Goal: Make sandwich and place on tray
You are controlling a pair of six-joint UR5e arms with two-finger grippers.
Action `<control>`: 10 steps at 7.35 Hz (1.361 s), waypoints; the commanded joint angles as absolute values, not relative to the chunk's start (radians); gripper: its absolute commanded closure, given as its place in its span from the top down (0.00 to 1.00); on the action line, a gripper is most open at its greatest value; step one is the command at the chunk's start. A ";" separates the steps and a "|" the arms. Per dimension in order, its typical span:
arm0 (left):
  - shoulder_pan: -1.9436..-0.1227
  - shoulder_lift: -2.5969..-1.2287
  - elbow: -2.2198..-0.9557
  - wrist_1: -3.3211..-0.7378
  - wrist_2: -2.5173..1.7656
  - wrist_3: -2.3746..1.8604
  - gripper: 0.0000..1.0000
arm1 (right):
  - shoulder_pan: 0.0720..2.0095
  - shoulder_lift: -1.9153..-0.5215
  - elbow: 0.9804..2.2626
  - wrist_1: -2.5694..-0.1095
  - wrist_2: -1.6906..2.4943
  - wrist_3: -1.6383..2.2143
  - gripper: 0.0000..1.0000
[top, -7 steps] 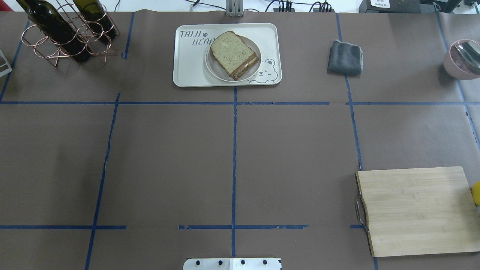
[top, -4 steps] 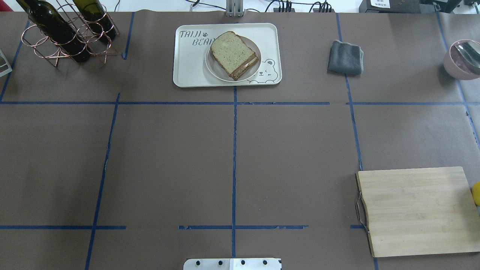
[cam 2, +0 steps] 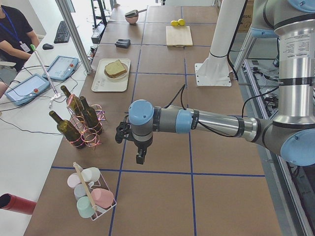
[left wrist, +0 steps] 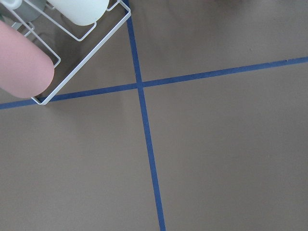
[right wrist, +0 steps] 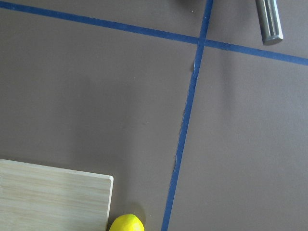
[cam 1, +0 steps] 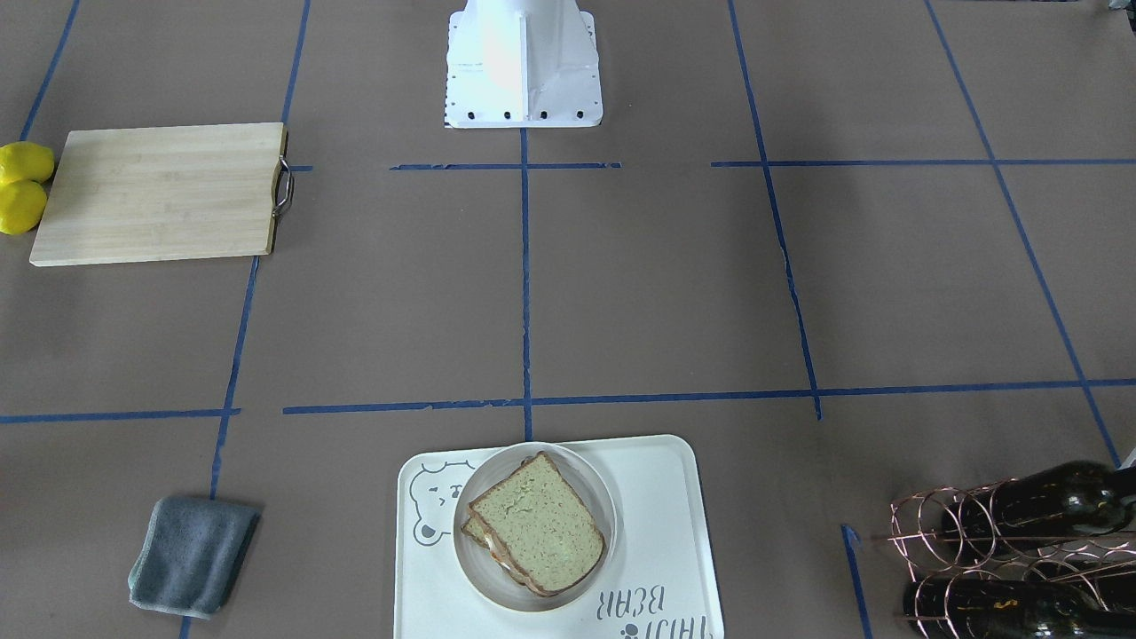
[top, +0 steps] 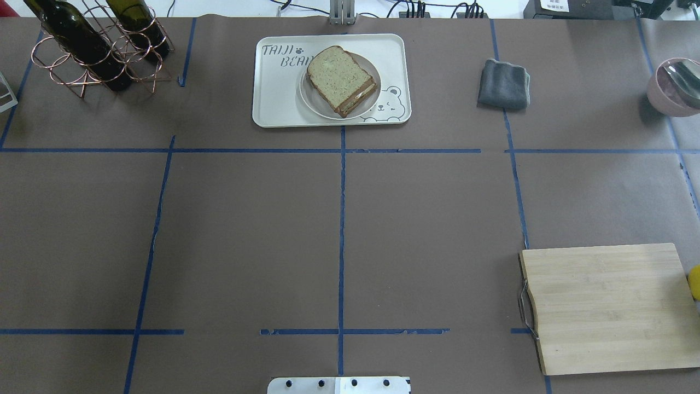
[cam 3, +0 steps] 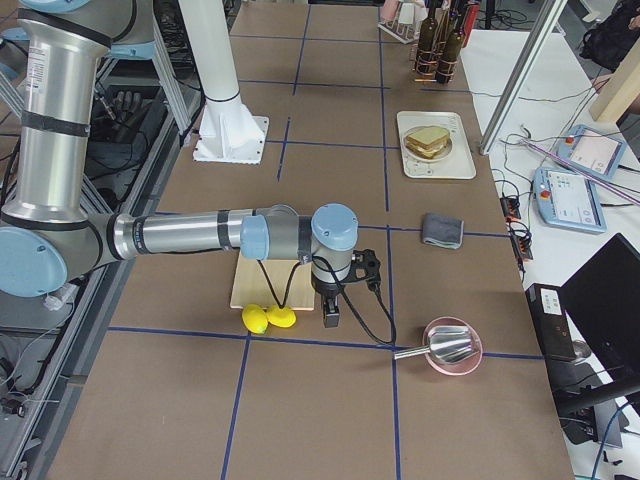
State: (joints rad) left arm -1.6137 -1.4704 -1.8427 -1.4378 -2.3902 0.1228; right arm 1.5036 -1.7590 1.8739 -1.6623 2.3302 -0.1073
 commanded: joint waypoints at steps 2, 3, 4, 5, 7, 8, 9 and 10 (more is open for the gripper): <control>-1.612 -1.448 -1.855 -1.426 -2.396 0.130 1.00 | 1.503 -1.730 1.868 -1.677 2.335 -0.106 1.00; -1.608 -1.454 -1.862 -1.422 -2.401 0.129 1.00 | 1.503 -1.729 1.867 -1.678 2.333 -0.106 1.00; -1.544 -1.460 -1.849 -1.413 -2.390 0.129 1.00 | 1.502 -1.724 1.867 -1.678 2.341 -0.103 1.00; -1.511 -1.482 -1.839 -1.413 -2.390 0.129 1.00 | 1.502 -1.721 1.867 -1.677 2.342 -0.103 1.00; -1.512 -1.467 -1.784 -1.414 -2.387 0.130 1.00 | 1.502 -1.720 1.870 -1.677 2.342 -0.098 1.00; -1.519 -1.463 -1.781 -1.413 -2.388 0.173 1.00 | 1.502 -1.715 1.865 -1.677 2.342 -0.098 1.00; -1.519 -1.450 -1.776 -1.411 -2.388 0.199 1.00 | 1.502 -1.712 1.867 -1.677 2.342 -0.097 1.00; -1.523 -1.453 -1.785 -1.392 -2.388 0.201 1.00 | 1.502 -1.712 1.864 -1.677 2.344 -0.088 1.00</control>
